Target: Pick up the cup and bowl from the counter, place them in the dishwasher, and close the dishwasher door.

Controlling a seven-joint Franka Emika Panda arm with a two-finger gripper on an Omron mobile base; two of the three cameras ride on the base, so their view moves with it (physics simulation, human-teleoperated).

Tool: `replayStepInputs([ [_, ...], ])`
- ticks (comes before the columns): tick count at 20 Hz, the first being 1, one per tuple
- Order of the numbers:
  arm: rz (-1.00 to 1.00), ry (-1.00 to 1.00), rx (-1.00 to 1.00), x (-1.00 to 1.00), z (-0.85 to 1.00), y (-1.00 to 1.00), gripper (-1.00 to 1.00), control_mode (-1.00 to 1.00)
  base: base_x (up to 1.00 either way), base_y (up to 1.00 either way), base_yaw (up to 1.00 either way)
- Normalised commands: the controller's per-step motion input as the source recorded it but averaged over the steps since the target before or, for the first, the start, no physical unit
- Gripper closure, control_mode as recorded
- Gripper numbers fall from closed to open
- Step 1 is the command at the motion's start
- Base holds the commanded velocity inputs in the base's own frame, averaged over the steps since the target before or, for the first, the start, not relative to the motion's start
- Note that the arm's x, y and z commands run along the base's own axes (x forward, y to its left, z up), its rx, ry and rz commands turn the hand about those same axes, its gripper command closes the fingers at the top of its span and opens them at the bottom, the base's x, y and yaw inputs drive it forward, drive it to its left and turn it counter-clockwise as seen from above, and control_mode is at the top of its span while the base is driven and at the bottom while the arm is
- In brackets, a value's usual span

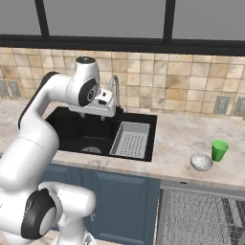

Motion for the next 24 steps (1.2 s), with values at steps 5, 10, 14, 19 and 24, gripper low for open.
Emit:
replayStepInputs([
  [5, 0.0, 0.0, 0.0, 0.0, 0.0, -0.5, -1.0, -1.0, 0.0, 0.0, 0.0],
  [10, 0.0, 0.0, 0.0, 0.0, 0.0, -0.52, -1.0, -1.0, 0.0, 0.0, 0.0],
  [14, 0.0, 0.0, 0.0, 0.0, -0.01, -0.54, -1.0, -1.0, 0.0, 0.0, 0.0],
  [19, 0.0, 0.0, 0.0, 0.0, -0.02, -0.54, -1.0, -1.0, 0.0, 0.0, 0.0],
  [24, 0.0, 0.0, 0.0, 0.0, -0.02, -0.43, -1.0, -1.0, 0.0, 0.0, 0.0],
])
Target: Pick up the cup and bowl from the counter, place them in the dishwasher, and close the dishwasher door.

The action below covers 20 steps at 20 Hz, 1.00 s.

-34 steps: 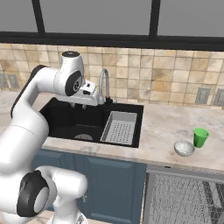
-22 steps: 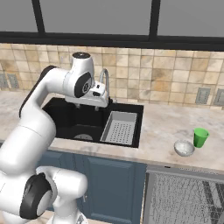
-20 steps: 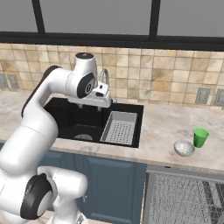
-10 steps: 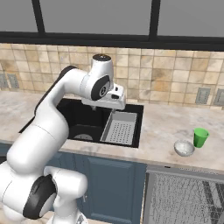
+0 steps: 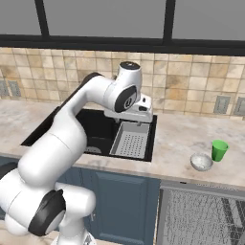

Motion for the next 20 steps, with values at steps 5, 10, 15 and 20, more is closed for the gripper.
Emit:
replayStepInputs([
  [5, 0.0, 0.0, 0.0, 0.0, -0.02, -0.43, -1.0, -1.0, 0.0, 0.0, 0.0],
  [10, 0.0, 0.0, 0.0, 0.0, 0.0, -0.45, -1.0, -1.0, 0.0, 0.0, 0.0],
  [15, 0.0, 0.0, 0.0, 0.0, -0.02, -0.46, -1.0, -1.0, 0.0, 0.0, 0.0],
  [20, 0.0, 0.0, 0.0, 0.01, -0.06, -0.51, -1.0, -1.0, 0.0, 0.0, 0.0],
])
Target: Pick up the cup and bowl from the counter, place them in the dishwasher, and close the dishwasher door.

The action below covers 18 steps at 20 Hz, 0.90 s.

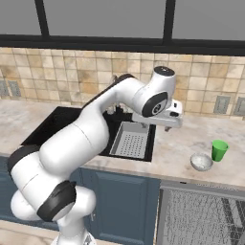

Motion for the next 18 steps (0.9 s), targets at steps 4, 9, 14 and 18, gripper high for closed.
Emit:
replayStepInputs([
  [4, 0.0, 0.0, 0.0, 0.05, -0.06, -0.5, -1.0, -1.0, 0.0, 0.0, 0.0],
  [9, 0.0, 0.0, 0.0, 0.11, -0.07, -0.43, -1.0, -1.0, 0.0, 0.0, 0.0],
  [14, 0.0, 0.0, -0.01, 0.14, -0.14, -0.35, -1.0, -1.0, 0.0, 0.0, 0.0],
  [18, 0.0, 0.0, -0.01, 0.17, -0.21, -0.39, -1.0, -1.0, 0.0, 0.0, 0.0],
])
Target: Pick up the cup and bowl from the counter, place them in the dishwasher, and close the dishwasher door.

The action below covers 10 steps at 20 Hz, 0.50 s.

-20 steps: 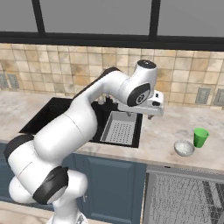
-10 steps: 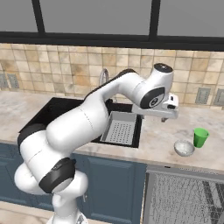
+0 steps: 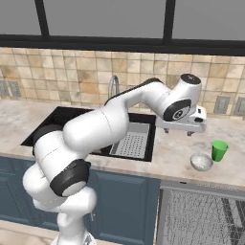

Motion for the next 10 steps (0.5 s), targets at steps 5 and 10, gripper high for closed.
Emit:
replayStepInputs([
  [5, 0.0, 0.0, -0.01, 0.16, -0.17, -0.41, -1.0, -1.0, 0.0, 0.0, 0.0],
  [10, 0.0, 0.0, 0.0, 0.18, -0.13, -0.41, -1.0, -1.0, 0.0, 0.0, 0.0],
])
